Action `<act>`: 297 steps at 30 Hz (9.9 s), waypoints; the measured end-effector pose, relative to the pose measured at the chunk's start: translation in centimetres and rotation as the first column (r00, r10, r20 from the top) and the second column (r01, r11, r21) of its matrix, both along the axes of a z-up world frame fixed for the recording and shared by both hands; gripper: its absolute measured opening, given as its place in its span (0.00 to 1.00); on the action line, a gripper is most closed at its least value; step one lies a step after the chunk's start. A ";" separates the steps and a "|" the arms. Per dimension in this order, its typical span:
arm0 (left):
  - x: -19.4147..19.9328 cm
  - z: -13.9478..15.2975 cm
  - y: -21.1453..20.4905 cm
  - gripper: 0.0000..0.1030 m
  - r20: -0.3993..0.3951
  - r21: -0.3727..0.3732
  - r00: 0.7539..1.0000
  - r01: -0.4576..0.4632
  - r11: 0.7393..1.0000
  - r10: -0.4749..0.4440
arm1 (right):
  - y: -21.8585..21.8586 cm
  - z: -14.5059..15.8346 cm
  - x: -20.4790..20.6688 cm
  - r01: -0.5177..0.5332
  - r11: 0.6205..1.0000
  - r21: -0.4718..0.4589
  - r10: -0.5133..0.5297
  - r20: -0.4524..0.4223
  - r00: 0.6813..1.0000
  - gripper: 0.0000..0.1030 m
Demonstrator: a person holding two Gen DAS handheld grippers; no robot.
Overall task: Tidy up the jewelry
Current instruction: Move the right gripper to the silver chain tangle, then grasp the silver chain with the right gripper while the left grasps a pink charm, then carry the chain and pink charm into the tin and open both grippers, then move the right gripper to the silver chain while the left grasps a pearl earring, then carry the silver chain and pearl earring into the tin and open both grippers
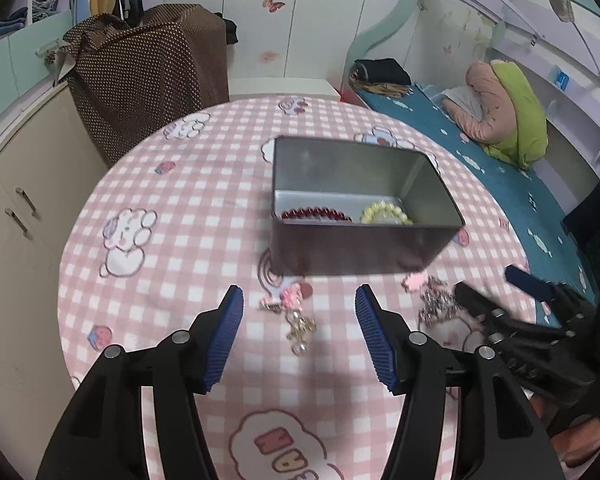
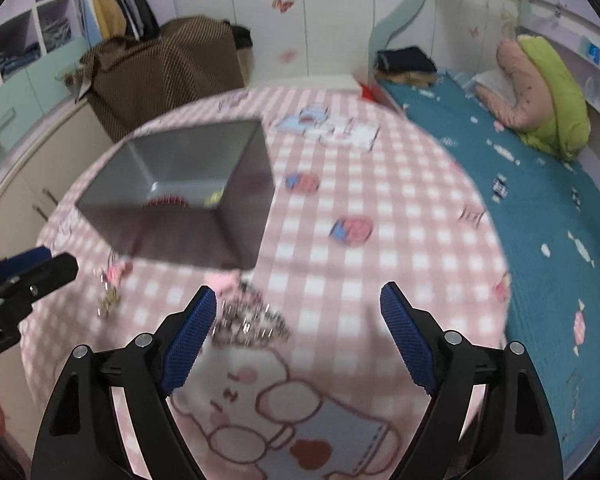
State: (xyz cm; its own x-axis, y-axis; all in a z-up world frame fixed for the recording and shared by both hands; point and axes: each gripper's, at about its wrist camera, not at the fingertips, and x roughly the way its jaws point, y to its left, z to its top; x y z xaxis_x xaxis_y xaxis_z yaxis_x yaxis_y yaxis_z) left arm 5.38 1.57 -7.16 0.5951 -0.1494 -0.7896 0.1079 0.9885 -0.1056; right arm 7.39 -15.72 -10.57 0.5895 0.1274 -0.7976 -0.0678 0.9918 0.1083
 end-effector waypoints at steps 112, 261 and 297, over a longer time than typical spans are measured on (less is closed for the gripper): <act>2.4 4.6 -3.6 0.14 0.144 -0.076 0.987 0.084 0.994 -0.073 | -1.8 9.3 -0.1 -0.121 0.991 0.049 0.101 0.310 0.946 0.09; 1.0 3.0 3.6 0.09 0.107 -0.114 0.994 0.024 0.993 -0.012 | -3.0 7.9 -1.0 0.026 0.996 0.086 -0.052 0.316 0.947 0.04; 8.8 3.9 0.1 0.44 0.051 -0.081 0.996 0.081 0.993 -0.077 | 3.4 8.0 7.5 -0.137 0.986 0.091 0.115 0.215 0.970 0.10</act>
